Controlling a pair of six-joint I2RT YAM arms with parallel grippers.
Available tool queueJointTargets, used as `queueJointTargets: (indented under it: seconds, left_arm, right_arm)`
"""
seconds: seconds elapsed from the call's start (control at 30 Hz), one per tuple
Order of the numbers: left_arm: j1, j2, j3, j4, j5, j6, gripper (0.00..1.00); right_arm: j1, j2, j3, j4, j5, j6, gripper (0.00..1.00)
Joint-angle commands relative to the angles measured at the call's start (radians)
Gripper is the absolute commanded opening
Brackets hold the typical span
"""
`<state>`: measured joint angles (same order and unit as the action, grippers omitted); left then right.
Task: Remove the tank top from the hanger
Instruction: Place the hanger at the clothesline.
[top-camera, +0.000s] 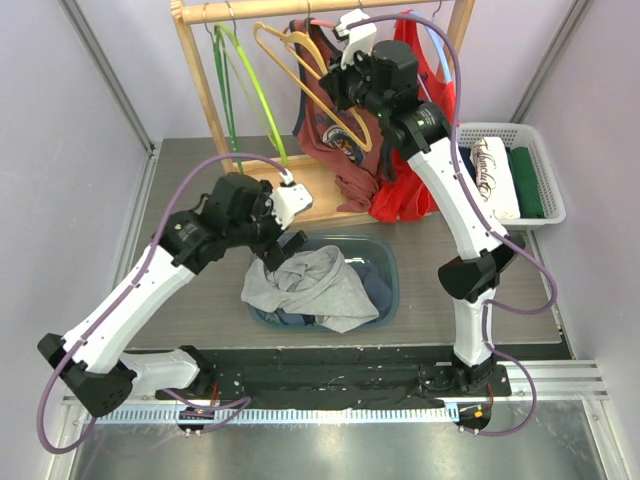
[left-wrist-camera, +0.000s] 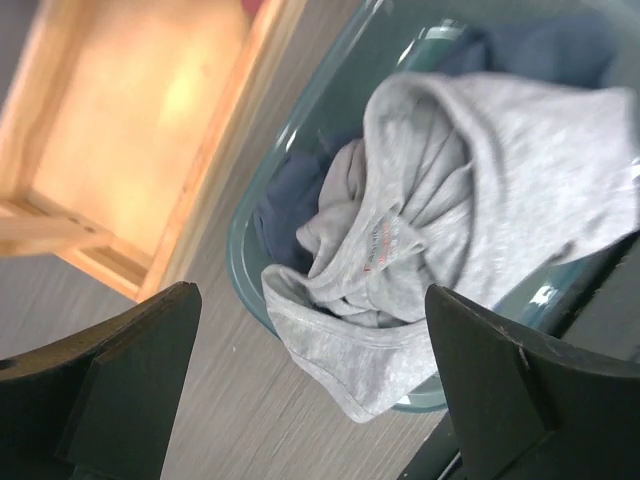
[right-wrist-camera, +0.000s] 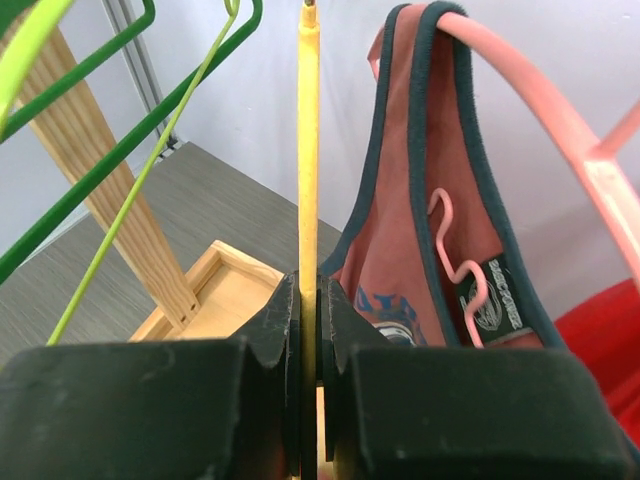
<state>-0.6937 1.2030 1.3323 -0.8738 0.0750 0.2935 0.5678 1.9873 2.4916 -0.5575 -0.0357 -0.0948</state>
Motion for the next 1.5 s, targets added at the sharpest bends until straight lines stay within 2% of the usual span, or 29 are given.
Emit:
queueJointTargets:
  seconds: [0.0,0.23,0.53,0.87,1.13,1.27,1.3,1.33,1.4,1.47]
  left_arm:
    - [-0.004,-0.034,0.128,-0.149,0.109,-0.033,1.0]
    - [-0.004,-0.02,0.243,-0.298,0.255,0.048,1.0]
    - [-0.004,-0.033,0.255,-0.289,0.194,0.053,1.0]
    - [-0.004,-0.02,0.297,-0.306,0.204,0.07,1.0]
    - [-0.003,-0.02,0.292,-0.292,0.193,0.067,1.0]
    - [-0.003,-0.017,0.292,-0.284,0.178,0.07,1.0]
    - [-0.003,-0.017,0.294,-0.281,0.169,0.07,1.0]
    - [-0.003,-0.016,0.295,-0.278,0.16,0.075,1.0]
    - [-0.003,-0.014,0.306,-0.274,0.128,0.082,1.0]
    - [-0.003,-0.007,0.318,-0.272,0.114,0.09,1.0]
  right_arm:
    - [-0.011,0.011,0.069,0.139,-0.085,0.038,0.01]
    - [-0.031,0.074,0.113,0.191,-0.133,0.058,0.01]
    - [-0.02,0.145,0.112,0.217,-0.191,0.093,0.01]
    - [0.098,0.163,0.124,0.148,0.025,-0.012,0.01]
    - [0.115,0.139,0.115,0.143,0.031,-0.01,0.01]
    - [0.115,0.122,0.102,0.088,0.064,-0.006,0.02]
    - [0.113,0.095,0.075,0.076,0.068,0.004,0.26]
    - [0.112,0.072,0.049,0.065,0.082,0.01,0.4]
    - [0.104,0.009,-0.049,0.067,0.097,0.023,0.6]
    - [0.096,-0.088,-0.106,0.071,0.118,0.023,0.66]
